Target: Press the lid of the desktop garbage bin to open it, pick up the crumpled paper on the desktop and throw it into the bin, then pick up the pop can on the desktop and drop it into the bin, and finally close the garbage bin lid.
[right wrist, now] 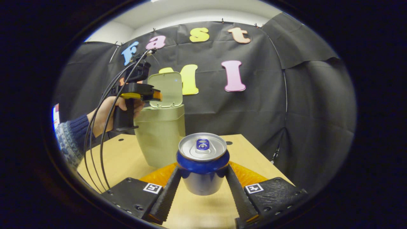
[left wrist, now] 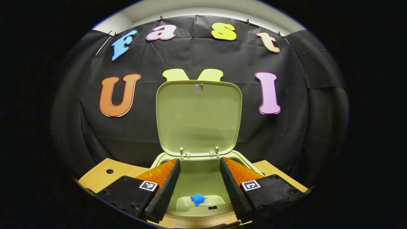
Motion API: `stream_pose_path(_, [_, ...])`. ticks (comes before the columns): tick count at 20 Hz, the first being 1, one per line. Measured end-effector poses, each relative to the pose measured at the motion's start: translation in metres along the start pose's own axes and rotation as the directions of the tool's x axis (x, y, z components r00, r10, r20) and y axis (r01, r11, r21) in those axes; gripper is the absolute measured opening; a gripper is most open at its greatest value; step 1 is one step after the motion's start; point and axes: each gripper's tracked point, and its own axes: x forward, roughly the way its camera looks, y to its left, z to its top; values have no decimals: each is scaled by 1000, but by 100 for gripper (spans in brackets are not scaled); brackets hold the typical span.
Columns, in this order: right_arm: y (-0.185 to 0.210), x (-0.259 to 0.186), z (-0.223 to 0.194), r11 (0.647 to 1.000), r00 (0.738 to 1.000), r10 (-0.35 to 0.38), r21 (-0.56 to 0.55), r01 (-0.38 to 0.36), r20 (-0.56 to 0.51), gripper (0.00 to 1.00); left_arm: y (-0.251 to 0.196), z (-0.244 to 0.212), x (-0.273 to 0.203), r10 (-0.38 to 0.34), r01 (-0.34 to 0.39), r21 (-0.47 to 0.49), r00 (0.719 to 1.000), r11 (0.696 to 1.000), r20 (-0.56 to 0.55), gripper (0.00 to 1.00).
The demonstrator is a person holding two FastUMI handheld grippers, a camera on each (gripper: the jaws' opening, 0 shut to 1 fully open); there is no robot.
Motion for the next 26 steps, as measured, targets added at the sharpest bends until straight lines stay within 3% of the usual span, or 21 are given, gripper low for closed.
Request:
stream_pose_path(2, [-1, 0, -2, 1000, 1000, -4, -13, 4, -6, 79, 2, -8, -1, 5, -5, -35, 1000, 999, -19, 86])
stream_pose_path(4, [1, -3, -2, 1000, 1000, -5, -13, 4, -9, 80, 8, -17, -6, 24, -26, -34, 998, 999, -59, 100])
stream_pose_path(8, [17, -10, 1, 998, 1000, 10, -56, -9, 8, 80, 20, -13, -30, 42, -41, 29, 998, 999, -39, 100])
stream_pose_path(9, [22, -12, 1, 997, 1000, 17, -70, -16, 14, 80, 23, -13, -42, 42, -41, 24, 999, 999, -27, 94])
stream_pose_path(10, [26, -12, 1, 997, 1000, 26, -79, -25, 16, 80, 23, -12, -55, 32, -31, 24, 999, 999, -17, 100])
stream_pose_path(11, [32, -12, -1, 996, 999, 38, -86, -37, 11, 80, 26, -10, -69, 31, -31, 32, 1000, 999, -4, 94])
stream_pose_path(12, [38, -12, -5, 995, 999, 50, -87, -50, 5, 80, 29, -7, -83, 31, -31, 45, 999, 998, 19, 100])
stream_pose_path(15, [47, -11, -13, 994, 999, 40, -105, -41, -13, 80, 48, -19, -126, 78, -80, 76, 997, 994, 30, 100])
stream_pose_path(16, [51, -9, -16, 992, 999, 30, -120, -32, -14, 80, 54, -24, -140, 89, -91, 85, 995, 992, 33, 94])
stream_pose_path(17, [58, -9, -19, 991, 999, 31, -131, -32, -16, 80, 60, -27, -154, 101, -104, 89, 994, 991, 44, 100])
stream_pose_path(22, [82, -7, -38, 979, 998, 41, -196, -50, -46, 81, 103, -69, -230, 152, -156, 67, 987, 986, 61, 98])
stream_pose_path(26, [85, -11, -44, 981, 999, 28, -192, -36, -47, 81, 135, -94, -282, 212, -221, 123, 974, 967, 78, 94])
